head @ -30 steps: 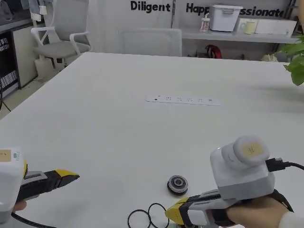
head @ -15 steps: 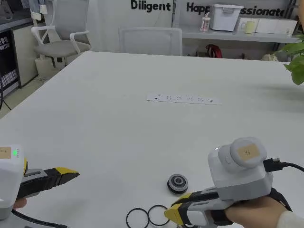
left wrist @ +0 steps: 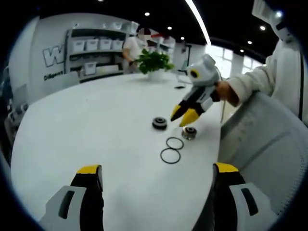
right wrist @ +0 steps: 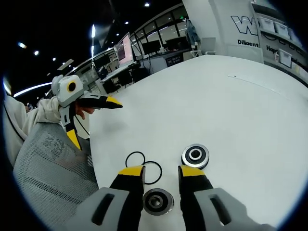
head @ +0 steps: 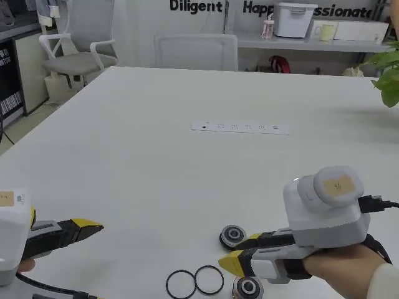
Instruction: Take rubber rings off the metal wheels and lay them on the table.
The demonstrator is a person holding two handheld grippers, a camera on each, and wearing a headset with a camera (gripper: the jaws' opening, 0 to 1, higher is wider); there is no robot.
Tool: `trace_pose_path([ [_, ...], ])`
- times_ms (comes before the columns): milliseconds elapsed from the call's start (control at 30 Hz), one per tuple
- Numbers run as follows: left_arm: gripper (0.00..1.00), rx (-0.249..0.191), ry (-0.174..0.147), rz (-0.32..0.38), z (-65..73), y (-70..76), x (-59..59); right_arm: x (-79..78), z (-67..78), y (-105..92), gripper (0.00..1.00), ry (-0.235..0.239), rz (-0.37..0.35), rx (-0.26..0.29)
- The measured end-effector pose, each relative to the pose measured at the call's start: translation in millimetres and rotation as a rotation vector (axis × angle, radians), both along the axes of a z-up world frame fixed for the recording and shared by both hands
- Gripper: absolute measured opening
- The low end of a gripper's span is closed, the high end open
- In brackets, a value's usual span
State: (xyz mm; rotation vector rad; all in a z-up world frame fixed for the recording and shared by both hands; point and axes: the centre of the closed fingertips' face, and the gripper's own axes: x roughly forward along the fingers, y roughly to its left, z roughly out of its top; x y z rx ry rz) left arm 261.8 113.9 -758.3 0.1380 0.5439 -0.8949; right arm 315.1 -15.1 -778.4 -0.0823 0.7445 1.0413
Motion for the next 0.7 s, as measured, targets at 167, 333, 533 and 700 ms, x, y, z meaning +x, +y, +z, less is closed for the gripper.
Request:
trace_pose_path([
  [167,0.96,0.0,0.005,-0.001,-0.9,-0.1,-0.4,1.6,4.5,-1.1,0.29,-0.01,-0.007,0.018],
  [333,0.96,-0.001,0.009,0.003,-1.2,0.2,-0.2,4.6,13.1,-2.4,0.35,-0.041,-0.007,0.037],
  [533,0.96,-0.005,0.018,0.007,-2.4,0.2,-0.3,5.6,21.9,-3.0,0.42,-0.063,0.001,0.065],
  [700,0.96,-0.007,0.029,0.009,-4.3,0.5,-0.9,10.2,30.1,-6.9,0.47,-0.094,-0.009,0.079],
])
